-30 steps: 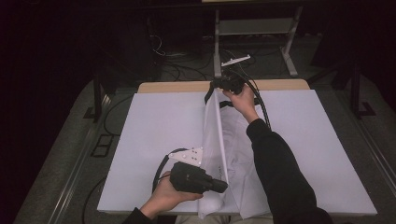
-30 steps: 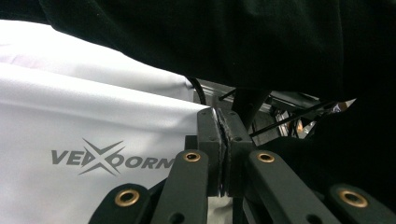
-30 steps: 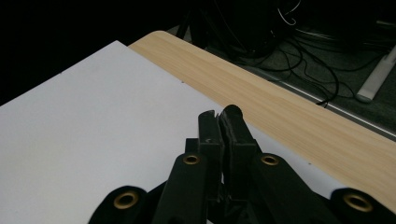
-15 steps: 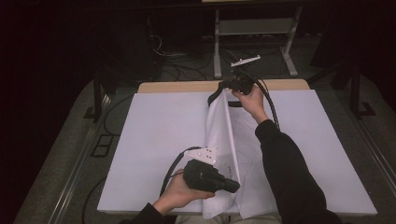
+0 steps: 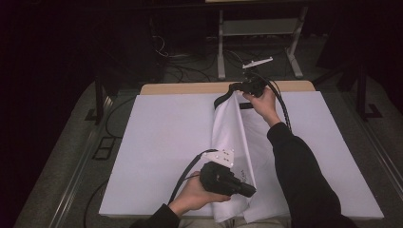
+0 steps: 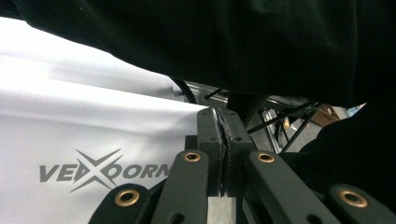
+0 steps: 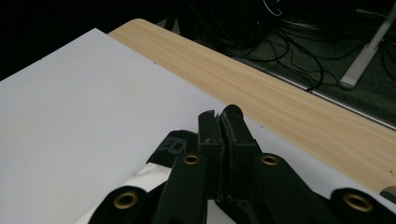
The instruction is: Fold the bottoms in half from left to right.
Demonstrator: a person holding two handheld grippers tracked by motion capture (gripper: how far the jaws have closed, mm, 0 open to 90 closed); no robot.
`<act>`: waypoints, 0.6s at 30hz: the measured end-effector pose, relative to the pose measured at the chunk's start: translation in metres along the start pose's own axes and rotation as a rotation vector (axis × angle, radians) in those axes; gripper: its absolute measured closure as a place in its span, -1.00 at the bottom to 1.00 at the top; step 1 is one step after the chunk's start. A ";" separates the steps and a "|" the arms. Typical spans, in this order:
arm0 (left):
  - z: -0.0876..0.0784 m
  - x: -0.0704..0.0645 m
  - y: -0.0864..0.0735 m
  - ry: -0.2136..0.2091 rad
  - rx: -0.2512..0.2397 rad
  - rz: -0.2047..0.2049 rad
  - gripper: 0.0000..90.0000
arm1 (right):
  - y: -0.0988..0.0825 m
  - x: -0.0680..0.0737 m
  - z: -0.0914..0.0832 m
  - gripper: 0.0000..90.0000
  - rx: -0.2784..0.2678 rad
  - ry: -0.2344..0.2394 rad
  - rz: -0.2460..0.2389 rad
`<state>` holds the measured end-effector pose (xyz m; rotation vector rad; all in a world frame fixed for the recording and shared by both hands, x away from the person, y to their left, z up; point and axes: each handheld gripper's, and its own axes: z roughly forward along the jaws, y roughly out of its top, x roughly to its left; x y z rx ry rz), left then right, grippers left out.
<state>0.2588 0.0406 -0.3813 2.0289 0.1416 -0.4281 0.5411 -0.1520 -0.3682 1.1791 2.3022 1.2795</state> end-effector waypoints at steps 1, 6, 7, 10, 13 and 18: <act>0.002 0.000 0.000 -0.002 0.004 0.000 0.94 | -0.001 0.000 0.000 0.91 0.001 0.002 0.002; 0.014 0.004 0.002 -0.012 0.007 -0.011 0.94 | -0.006 -0.006 -0.003 0.91 0.008 0.004 0.002; 0.017 0.005 0.003 -0.015 0.010 -0.010 0.94 | -0.006 -0.007 -0.004 0.91 0.006 0.005 0.004; 0.025 0.007 0.005 -0.025 0.005 -0.015 0.94 | -0.009 -0.011 -0.007 0.91 0.007 0.007 0.007; 0.032 0.010 0.007 -0.031 0.006 -0.022 0.94 | -0.011 -0.016 -0.010 0.91 0.008 0.009 0.010; 0.043 0.014 0.007 -0.039 0.012 -0.038 0.94 | -0.017 -0.028 -0.012 0.91 -0.001 0.053 0.061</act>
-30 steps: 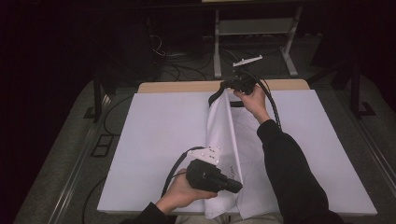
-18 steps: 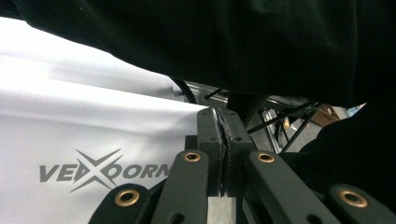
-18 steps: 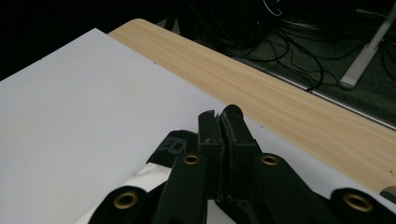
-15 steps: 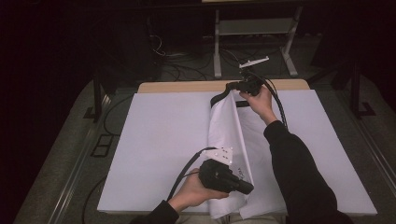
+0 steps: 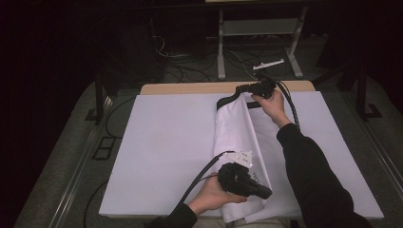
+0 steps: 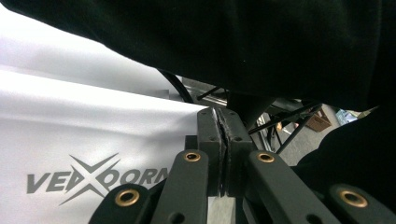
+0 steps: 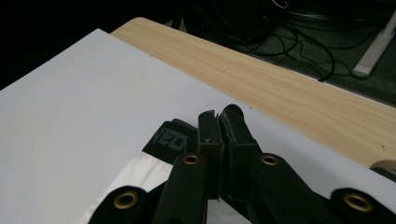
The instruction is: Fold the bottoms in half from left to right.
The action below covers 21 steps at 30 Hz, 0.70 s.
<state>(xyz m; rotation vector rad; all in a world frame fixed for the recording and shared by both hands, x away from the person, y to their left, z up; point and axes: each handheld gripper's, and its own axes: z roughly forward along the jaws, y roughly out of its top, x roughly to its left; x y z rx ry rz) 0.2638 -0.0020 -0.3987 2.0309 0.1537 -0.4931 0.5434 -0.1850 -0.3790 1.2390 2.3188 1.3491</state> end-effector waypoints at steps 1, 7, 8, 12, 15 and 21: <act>0.002 0.001 0.000 0.000 -0.003 -0.004 0.94 | -0.001 -0.003 -0.001 0.91 0.002 0.000 0.007; 0.013 0.006 0.001 -0.001 -0.017 -0.020 0.94 | -0.007 -0.014 -0.005 0.91 0.018 0.001 0.012; 0.015 0.007 0.001 -0.002 -0.014 -0.018 0.94 | -0.007 -0.016 -0.006 0.91 0.023 0.003 0.018; 0.025 0.010 0.002 -0.010 -0.008 -0.023 0.94 | -0.008 -0.020 -0.010 0.91 0.036 -0.006 0.020; 0.031 0.012 0.003 -0.011 -0.005 -0.028 0.94 | -0.009 -0.023 -0.013 0.91 0.046 -0.016 0.025; 0.043 0.018 0.003 -0.022 -0.002 -0.054 0.94 | -0.011 -0.029 -0.018 0.91 0.066 -0.037 0.012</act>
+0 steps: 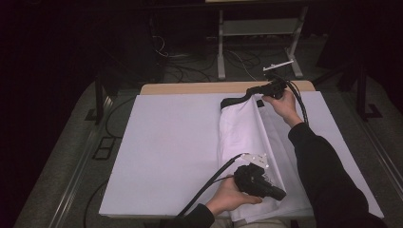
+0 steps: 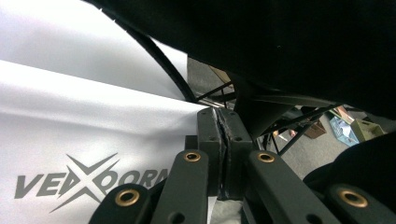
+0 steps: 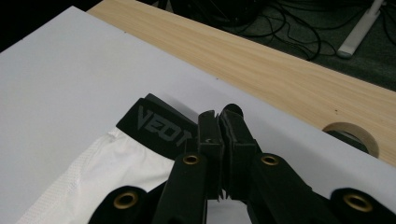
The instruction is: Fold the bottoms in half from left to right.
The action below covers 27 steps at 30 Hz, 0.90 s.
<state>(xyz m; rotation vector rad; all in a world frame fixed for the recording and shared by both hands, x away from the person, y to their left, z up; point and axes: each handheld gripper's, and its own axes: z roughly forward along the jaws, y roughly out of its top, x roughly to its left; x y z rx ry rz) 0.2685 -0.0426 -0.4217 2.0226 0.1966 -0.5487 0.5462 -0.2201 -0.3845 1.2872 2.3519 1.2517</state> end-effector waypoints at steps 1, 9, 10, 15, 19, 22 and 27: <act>0.002 0.002 0.000 -0.006 0.004 -0.007 0.94 | -0.001 -0.001 -0.001 0.91 0.003 -0.002 -0.002; 0.019 0.012 0.005 -0.012 0.020 -0.037 0.94 | -0.006 -0.008 -0.002 0.91 0.036 -0.026 -0.007; 0.022 0.013 0.006 -0.013 0.024 -0.038 0.94 | -0.006 -0.009 -0.002 0.91 0.036 -0.028 -0.009; 0.033 0.017 0.009 -0.016 0.040 -0.049 0.94 | -0.008 -0.010 -0.003 0.91 0.032 -0.022 -0.009; 0.041 0.021 0.010 -0.016 0.054 -0.066 0.94 | -0.008 -0.011 -0.005 0.91 0.023 -0.021 -0.011; 0.045 0.023 0.010 -0.019 0.063 -0.064 0.94 | -0.009 -0.012 -0.006 0.91 0.022 -0.025 -0.015; 0.051 0.028 0.009 -0.020 0.075 -0.063 0.94 | -0.012 -0.015 -0.006 0.91 0.031 -0.030 -0.012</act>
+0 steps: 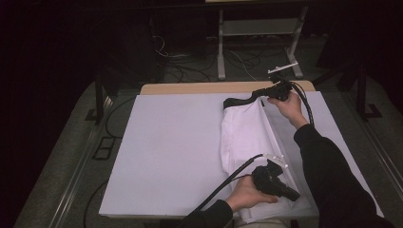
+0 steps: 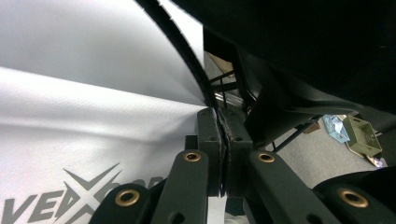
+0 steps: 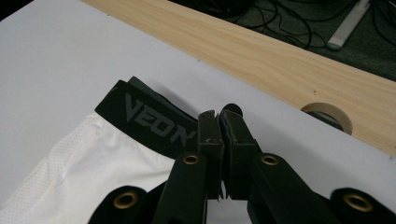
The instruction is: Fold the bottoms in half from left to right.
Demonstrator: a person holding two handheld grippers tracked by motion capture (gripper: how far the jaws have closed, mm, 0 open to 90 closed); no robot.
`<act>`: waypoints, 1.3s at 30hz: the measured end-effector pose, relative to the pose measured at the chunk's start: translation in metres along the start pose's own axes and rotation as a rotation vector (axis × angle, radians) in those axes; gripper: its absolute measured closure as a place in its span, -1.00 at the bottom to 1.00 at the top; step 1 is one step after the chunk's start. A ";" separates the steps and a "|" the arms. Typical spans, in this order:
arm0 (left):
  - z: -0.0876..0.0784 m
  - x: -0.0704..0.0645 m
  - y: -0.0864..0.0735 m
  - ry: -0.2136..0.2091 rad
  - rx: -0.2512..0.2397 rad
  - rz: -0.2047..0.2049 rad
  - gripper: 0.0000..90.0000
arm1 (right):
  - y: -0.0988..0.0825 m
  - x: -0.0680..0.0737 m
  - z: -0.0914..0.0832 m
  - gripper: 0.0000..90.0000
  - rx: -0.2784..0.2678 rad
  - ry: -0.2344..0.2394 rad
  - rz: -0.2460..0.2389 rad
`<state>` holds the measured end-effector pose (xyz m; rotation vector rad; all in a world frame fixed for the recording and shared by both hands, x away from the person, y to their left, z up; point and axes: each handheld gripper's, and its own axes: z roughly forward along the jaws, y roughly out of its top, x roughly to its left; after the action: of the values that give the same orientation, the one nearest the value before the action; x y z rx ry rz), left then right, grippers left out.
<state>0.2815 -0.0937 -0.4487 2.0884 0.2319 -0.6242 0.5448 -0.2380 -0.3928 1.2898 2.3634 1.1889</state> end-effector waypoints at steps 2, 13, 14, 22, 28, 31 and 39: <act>0.003 0.002 0.000 -0.001 0.003 -0.004 0.94 | -0.002 -0.002 0.001 0.91 0.003 0.004 0.002; 0.018 0.005 0.006 -0.008 0.025 -0.012 0.94 | -0.010 -0.009 -0.001 0.91 0.004 -0.009 0.011; 0.018 0.005 0.007 -0.009 0.024 -0.011 0.94 | -0.011 -0.010 -0.001 0.91 0.005 -0.011 0.012; 0.025 0.010 0.009 -0.023 0.021 -0.047 0.70 | -0.016 -0.016 -0.001 0.87 0.004 -0.005 0.040; 0.016 0.003 0.010 0.092 -0.024 -0.014 -0.08 | -0.022 -0.013 0.001 0.38 -0.004 -0.006 0.045; 0.007 0.002 0.011 0.139 -0.044 -0.016 -0.29 | -0.026 -0.010 0.000 0.06 -0.023 0.015 0.040; -0.015 0.005 0.012 0.200 -0.100 -0.034 -0.64 | -0.027 -0.005 -0.003 -0.74 -0.040 0.035 0.032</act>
<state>0.2957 -0.0882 -0.4362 2.0540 0.4043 -0.4148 0.5289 -0.2517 -0.4115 1.3094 2.3393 1.2717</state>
